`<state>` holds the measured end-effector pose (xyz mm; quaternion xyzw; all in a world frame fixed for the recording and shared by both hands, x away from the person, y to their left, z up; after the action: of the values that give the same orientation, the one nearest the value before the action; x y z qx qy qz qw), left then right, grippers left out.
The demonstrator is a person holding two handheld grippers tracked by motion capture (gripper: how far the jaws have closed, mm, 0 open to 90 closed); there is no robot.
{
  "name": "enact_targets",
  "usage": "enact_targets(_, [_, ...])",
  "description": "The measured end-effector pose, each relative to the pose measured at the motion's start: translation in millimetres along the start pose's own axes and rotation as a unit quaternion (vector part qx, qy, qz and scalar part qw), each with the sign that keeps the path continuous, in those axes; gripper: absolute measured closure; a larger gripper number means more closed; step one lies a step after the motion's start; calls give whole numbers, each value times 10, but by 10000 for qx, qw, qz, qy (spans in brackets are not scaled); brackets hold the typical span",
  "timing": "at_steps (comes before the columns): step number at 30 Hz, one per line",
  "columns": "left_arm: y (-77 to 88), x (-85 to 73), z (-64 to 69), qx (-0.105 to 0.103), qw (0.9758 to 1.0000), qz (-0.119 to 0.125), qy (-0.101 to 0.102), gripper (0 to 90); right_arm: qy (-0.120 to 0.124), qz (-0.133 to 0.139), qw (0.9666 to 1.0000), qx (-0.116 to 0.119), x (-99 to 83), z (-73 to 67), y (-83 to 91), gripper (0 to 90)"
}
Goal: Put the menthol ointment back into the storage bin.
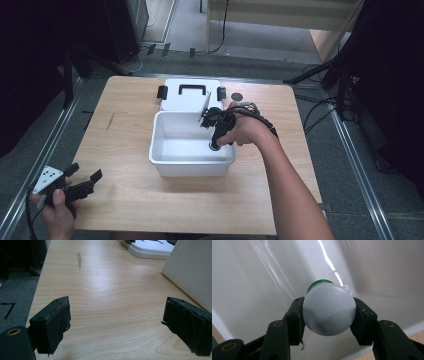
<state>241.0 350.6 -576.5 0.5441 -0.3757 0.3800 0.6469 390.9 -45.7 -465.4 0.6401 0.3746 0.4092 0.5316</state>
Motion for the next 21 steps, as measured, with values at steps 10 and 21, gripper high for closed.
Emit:
enact_targets(10, [1, -2, 2, -5, 10000, -14, -5, 82, 122, -85, 9999, 87, 4, -18, -210, 514])
enact_targets(21, [1, 0, 1, -5, 10000, -9, 3, 82, 167, -200, 9996, 89, 19, -26, -362, 513])
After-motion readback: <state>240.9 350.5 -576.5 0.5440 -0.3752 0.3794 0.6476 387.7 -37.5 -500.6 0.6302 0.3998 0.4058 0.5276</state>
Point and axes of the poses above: each handheld gripper's, and its own axes: y roughly backward along the jaws, x roughly out of its top, z roughly to its right, the point moved 6 cm from there along -y, roughly forward along the jaws, and after that the axes turned 9 degrees about x, right-handed, at the moved point
